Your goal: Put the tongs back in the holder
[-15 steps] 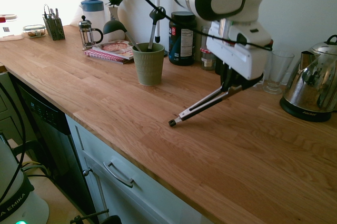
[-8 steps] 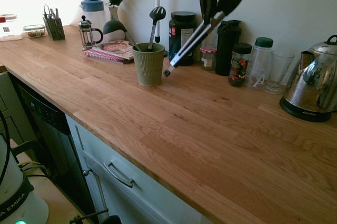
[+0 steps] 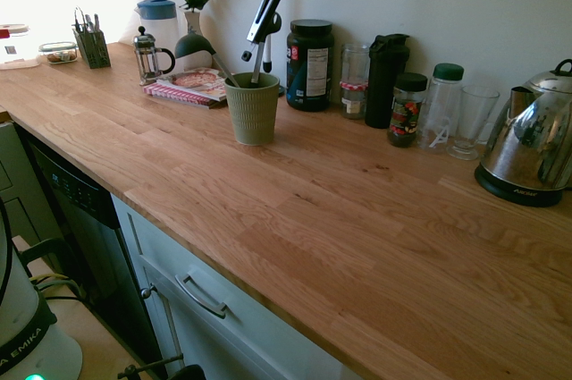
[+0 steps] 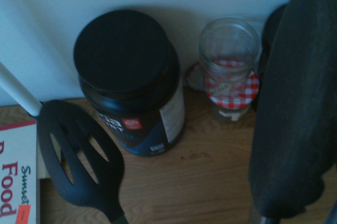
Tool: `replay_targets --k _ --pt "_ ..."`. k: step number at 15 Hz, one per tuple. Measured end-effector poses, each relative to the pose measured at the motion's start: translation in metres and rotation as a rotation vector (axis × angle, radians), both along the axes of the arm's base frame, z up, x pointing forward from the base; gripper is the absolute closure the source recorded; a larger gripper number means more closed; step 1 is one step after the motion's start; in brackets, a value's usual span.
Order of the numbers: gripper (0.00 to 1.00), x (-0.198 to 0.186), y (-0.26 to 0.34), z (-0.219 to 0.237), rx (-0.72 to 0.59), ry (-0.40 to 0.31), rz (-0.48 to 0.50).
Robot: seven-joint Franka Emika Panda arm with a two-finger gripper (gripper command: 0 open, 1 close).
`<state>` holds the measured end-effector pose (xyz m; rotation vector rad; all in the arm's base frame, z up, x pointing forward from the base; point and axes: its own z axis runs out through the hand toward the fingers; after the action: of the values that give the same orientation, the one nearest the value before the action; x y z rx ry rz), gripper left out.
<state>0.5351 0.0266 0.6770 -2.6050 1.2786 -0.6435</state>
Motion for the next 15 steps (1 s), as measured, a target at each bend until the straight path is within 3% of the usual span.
replay_targets --k 6,12,13,15 --pt "1.0 0.032 0.038 -0.068 -0.023 -0.015 -0.008" --pt "1.0 0.031 0.049 -0.105 -0.059 -0.009 -0.019" --pt "0.0 0.029 0.048 -0.111 -0.06 -0.002 -0.018" --pt "0.0 0.024 0.048 -0.116 -0.062 0.003 -0.016"
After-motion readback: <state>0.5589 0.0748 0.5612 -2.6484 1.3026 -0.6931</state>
